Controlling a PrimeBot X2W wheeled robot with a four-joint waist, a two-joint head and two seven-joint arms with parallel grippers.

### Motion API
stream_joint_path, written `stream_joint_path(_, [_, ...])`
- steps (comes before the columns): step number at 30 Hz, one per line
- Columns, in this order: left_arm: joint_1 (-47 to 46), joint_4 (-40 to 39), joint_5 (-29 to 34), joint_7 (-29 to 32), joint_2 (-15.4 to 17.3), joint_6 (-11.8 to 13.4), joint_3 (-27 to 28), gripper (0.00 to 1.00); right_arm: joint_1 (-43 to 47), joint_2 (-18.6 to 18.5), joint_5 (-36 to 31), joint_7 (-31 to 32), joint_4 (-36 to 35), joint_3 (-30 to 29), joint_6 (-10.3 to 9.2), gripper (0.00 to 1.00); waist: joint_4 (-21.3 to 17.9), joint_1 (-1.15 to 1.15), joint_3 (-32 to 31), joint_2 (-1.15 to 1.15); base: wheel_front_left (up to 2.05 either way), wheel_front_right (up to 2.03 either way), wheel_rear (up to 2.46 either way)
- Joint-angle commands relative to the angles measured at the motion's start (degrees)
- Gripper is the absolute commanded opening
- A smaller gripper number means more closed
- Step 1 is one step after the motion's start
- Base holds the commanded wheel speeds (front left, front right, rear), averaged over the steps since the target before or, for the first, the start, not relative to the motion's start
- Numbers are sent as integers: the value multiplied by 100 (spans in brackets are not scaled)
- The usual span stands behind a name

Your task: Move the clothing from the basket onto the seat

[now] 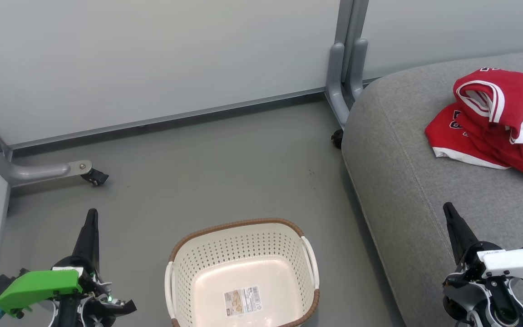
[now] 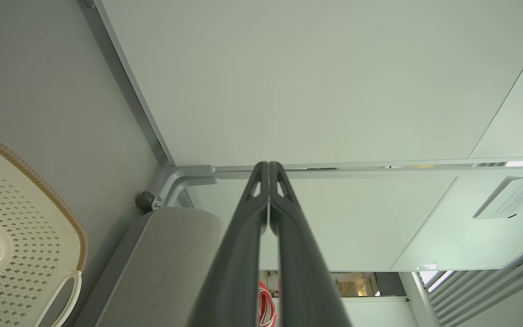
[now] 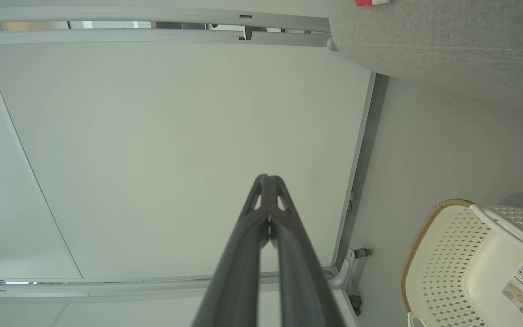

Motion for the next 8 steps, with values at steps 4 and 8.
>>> stream_joint_path(4, [-56,4,-17,17,21,-26,13,0,-50,-16,0,10,13,-19,-2,0,0,0,0,0,0,0,0])
stream_joint_path(8, [-56,4,-17,17,21,-26,12,0,-50,-15,-1,11,13,-20,-2,0,0,0,0,0,0,0,0])
